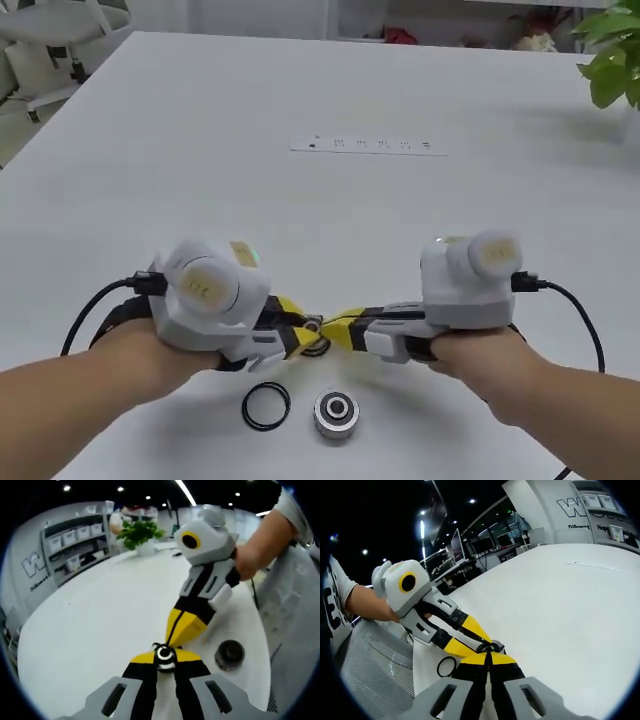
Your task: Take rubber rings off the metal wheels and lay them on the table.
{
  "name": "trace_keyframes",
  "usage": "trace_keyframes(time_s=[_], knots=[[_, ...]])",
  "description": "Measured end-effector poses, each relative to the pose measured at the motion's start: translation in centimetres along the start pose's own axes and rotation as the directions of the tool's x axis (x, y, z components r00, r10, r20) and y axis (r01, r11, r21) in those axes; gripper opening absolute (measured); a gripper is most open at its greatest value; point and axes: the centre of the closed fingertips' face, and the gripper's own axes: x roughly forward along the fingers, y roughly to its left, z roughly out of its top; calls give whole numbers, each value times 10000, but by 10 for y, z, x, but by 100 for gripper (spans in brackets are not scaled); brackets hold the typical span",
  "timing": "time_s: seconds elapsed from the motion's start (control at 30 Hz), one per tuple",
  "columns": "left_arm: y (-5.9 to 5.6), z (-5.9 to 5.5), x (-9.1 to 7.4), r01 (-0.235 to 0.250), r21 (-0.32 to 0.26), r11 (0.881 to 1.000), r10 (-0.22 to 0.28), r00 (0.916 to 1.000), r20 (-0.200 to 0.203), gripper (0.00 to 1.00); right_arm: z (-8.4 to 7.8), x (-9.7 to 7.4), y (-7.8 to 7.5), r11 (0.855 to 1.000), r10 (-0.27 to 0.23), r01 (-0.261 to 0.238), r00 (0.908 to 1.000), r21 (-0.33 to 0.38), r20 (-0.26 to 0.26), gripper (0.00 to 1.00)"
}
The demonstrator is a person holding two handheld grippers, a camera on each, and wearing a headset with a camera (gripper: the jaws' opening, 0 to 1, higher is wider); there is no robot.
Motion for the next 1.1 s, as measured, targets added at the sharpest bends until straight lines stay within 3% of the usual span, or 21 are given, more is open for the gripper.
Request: trace_keyframes(time_s=[0.13,0.17,0.27,0.5,0.7,1.1], knots=[[-1,0,0,-12,-24,10000,12,10000,5,13,0,-2,-2,9999,63,-64,10000,104,54,0],[-1,-1,0,-12,-24,10000,12,10000,3,13,5,-2,4,9986,403,-415,9985,317,366,0],[-1,-1,0,0,-25,10000,0,10000,16,13,5,-1,4,9997,255,-256,9996,41,156,0],[0,0,0,42,76,10000,-43,10000,33,13,2,-2,-2,9985,124,-131,9998,534,147,0],[-3,2,-1,50,623,9980,-42,9999,-135,14,7,-5,1,9986,162,-176,9995,508,276,0],[-9,9,-24,377,364,9986,-389,9987,326,24,15,-9,5,9976,284,-317,9981,611,544,0]])
